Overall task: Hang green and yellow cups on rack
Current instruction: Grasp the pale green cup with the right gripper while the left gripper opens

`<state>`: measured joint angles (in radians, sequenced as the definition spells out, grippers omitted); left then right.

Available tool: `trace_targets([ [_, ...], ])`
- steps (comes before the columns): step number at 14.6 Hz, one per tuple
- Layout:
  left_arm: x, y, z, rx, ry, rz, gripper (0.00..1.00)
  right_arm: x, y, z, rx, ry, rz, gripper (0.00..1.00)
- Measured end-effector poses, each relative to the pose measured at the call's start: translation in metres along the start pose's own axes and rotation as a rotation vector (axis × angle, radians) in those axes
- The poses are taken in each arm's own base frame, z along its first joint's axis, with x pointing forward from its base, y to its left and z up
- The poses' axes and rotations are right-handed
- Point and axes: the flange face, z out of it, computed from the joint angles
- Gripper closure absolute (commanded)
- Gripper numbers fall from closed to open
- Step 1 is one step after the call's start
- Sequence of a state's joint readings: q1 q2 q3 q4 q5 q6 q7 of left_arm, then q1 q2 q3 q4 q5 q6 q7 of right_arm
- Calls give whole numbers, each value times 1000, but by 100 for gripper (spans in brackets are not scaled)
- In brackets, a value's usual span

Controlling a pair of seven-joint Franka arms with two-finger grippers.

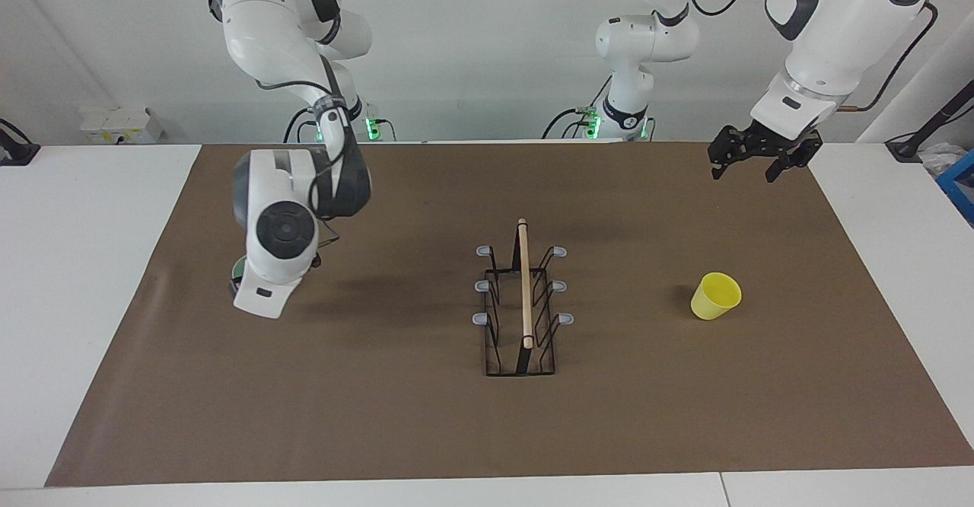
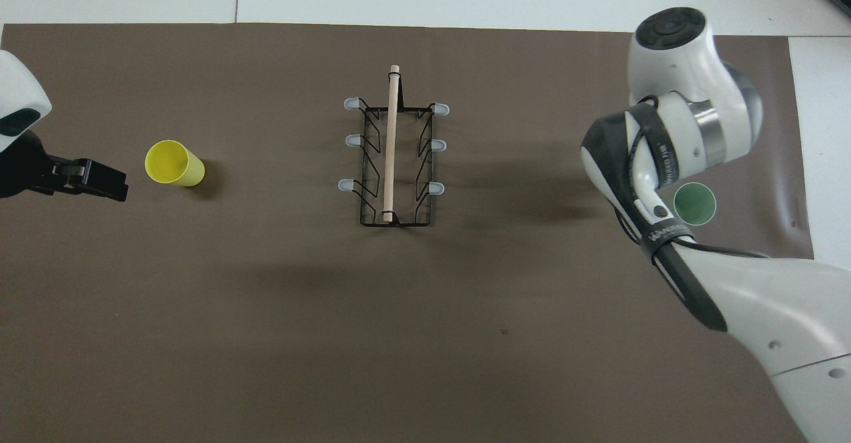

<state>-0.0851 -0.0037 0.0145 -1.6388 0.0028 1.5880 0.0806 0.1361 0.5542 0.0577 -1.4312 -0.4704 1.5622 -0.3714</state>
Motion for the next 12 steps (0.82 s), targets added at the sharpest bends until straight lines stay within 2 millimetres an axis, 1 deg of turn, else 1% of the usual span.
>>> trace_targets([
  [1, 0, -1, 1, -4, 1, -2, 8, 10, -14, 8, -46, -50, -88, 0],
  [3, 3, -3, 5, -28, -5, -13, 0, 22, -40, 29, -136, -160, -295, 0],
  [4, 5, -8, 10, -41, -12, -23, 0, 24, -49, 41, -167, -210, -396, 0],
  [6, 16, -23, 21, -63, -24, -54, 0, 24, -58, 63, -224, -285, -545, 0],
  [8, 33, -45, 38, -92, -36, -95, 0, 22, -72, 80, -284, -344, -637, 0],
  [10, 51, -64, 56, -107, -45, -148, 0, 22, -88, 89, -348, -399, -691, 0],
  [12, 66, -79, 73, -120, -59, -214, 0, 22, -93, 97, -386, -436, -709, 0],
])
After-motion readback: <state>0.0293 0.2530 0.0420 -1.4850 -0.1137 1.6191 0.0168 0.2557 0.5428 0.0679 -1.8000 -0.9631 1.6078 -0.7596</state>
